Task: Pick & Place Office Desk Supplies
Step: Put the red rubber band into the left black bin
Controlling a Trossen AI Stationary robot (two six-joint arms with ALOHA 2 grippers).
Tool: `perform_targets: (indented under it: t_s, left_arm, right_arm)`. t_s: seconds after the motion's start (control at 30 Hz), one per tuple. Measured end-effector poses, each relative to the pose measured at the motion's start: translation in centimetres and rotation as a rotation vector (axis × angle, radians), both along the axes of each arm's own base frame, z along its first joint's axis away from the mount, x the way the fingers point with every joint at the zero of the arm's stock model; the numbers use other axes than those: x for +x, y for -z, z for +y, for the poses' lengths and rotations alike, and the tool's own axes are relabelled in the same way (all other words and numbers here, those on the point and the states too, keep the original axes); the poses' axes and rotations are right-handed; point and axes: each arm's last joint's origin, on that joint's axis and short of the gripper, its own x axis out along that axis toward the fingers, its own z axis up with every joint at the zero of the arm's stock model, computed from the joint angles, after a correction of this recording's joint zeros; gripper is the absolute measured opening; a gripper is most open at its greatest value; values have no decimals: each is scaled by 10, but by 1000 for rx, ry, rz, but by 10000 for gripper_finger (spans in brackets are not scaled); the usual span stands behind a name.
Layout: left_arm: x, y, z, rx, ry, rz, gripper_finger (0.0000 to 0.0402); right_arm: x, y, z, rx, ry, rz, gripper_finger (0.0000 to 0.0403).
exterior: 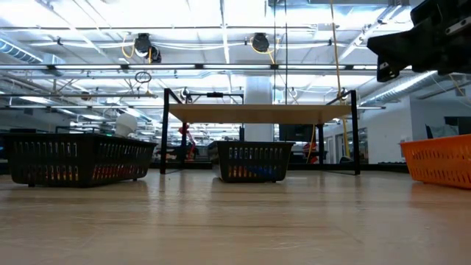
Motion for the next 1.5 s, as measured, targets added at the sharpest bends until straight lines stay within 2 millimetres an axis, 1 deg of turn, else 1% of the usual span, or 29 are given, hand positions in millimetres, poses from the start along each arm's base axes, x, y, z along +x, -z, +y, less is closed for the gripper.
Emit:
perform_targets:
  t_s: [0.1, 0.2, 0.33, 0.5, 0.63, 0.83, 1.1, 1.33, 1.5]
  left_arm:
    - [-10, 25, 2, -13, -5, -71, 0]
    - [-22, 49, 8, -12, -61, -136, 0]
    - [-34, 72, 15, -56, -123, -205, 0]
    - [-46, 95, 19, -125, -147, -268, 0]
    - [-51, 107, 20, -151, -150, -292, 0]
    - [-54, 116, 20, -173, -148, -347, 0]
    - [-44, 135, 19, -199, -165, -389, 0]
    - [-36, 155, 20, -209, -235, -386, 0]
    - [-33, 163, 21, -218, -262, -381, 0]
  right_arm:
    - [0, -1, 0, -15, 6, -17, 0]
    - [0, -1, 0, -14, 6, -12, 0]
    - [0, 0, 0, 7, 2, 1, 0]
    - [0, 0, 0, 32, -1, 1, 0]
    - [0, -2, -1, 38, 0, -12, 0]
    - [0, -2, -1, 57, 0, -19, 0]
    - [0, -1, -1, 57, 5, -5, 0]
    - [0, 0, -4, 74, 126, 2, 0]
    - [0, 0, -4, 75, 128, 1, 0]
